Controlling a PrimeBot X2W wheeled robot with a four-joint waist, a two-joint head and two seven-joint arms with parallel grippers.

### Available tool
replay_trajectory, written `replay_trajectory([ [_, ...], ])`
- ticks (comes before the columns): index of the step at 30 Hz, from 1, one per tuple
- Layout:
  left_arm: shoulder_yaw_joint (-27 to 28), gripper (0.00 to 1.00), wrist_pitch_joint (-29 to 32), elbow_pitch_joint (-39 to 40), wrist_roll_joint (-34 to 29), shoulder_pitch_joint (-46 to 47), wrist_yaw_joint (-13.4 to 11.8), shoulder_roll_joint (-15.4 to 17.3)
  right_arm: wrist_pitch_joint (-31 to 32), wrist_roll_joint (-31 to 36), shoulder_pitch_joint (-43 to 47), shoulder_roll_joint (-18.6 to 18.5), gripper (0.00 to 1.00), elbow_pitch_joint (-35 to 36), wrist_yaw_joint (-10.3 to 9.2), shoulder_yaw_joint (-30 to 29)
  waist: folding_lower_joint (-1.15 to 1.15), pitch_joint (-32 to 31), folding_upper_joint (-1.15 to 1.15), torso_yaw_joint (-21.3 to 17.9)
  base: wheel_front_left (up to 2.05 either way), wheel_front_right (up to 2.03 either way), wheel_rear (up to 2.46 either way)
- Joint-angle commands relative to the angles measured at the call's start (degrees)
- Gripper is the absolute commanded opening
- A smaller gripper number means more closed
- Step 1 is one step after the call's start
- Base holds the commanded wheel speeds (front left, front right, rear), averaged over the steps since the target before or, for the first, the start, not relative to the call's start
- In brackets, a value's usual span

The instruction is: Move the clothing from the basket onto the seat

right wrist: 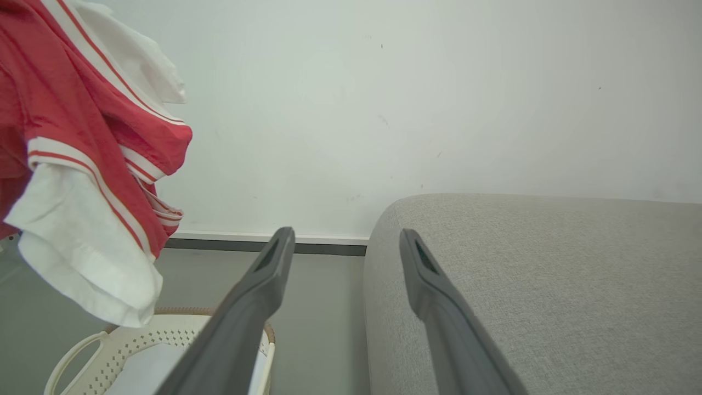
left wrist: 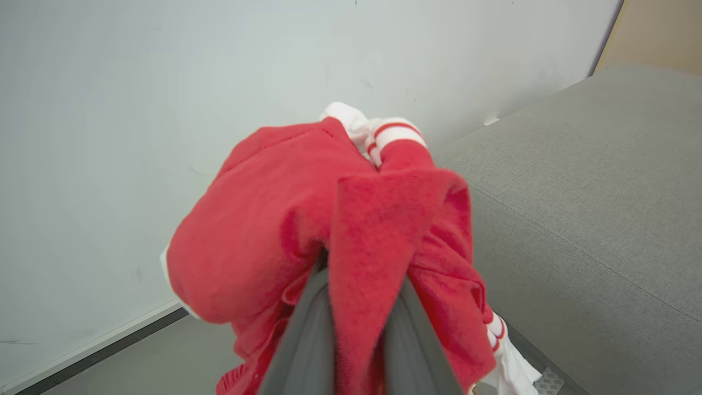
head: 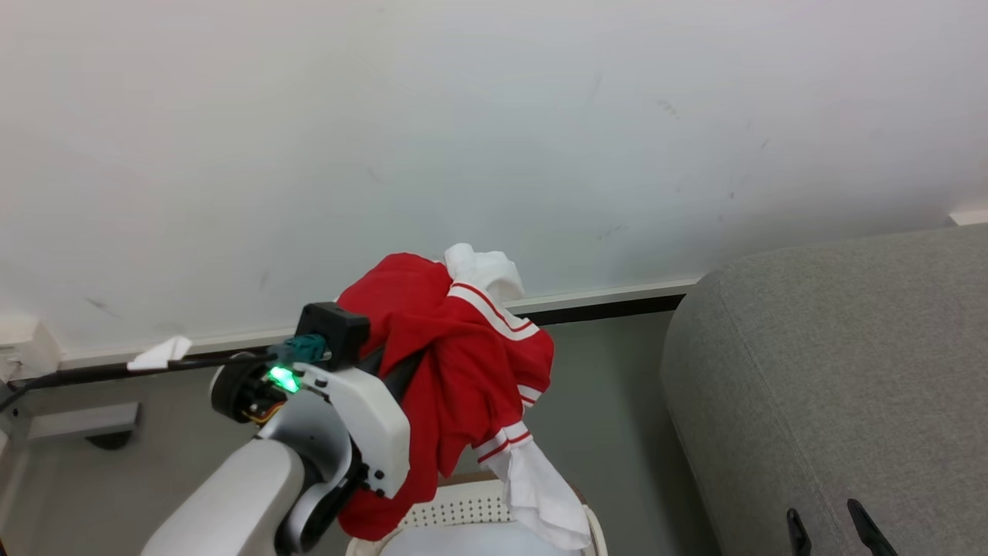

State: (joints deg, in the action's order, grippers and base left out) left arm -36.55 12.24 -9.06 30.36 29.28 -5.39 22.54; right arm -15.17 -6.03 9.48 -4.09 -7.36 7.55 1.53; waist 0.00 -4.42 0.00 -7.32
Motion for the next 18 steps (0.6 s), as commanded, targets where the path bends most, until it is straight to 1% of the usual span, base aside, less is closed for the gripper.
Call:
replay_trajectory([
  [1, 0.24, 0.0, -0.49, 0.44, 0.72, 0.73, -0.25, 0.39, 0.03, 0.2, 0.49, -0.69, 1.0, 0.33, -0.12, -0.3, 0.0, 0.07, 0.0, -0.06, 0.0, 0.0, 0.0],
  [5, 0.09, 0.0, -0.42, 0.81, 0.76, 0.83, -0.38, 0.49, 0.03, -0.04, -0.03, -1.29, 1.0, 1.03, -0.12, -0.1, 0.0, 0.2, 0.0, -0.27, 0.0, 0.0, 0.0],
  [12, -0.08, 0.0, -0.55, 1.1, 0.44, 1.14, -0.74, 0.68, 0.03, -0.66, -1.44, -4.4, 1.0, 2.87, -0.11, 1.63, 0.0, 0.53, 0.0, -0.42, 0.0, 0.0, 0.0],
  [16, -0.49, 0.0, -0.3, 1.31, 0.33, 1.41, -0.68, 0.15, 0.04, -1.26, -2.91, -7.21, 1.0, 3.86, -0.12, 5.12, 0.0, 1.12, 0.0, -0.04, 0.0, 0.0, 0.0],
  [18, -0.71, 0.0, -0.23, 1.35, 0.23, 1.77, -0.59, -0.04, 0.04, -1.84, -4.25, -9.12, 1.0, 3.95, -0.12, 8.62, 0.0, 1.41, 0.0, 0.21, 0.0, 0.0, 0.0],
])
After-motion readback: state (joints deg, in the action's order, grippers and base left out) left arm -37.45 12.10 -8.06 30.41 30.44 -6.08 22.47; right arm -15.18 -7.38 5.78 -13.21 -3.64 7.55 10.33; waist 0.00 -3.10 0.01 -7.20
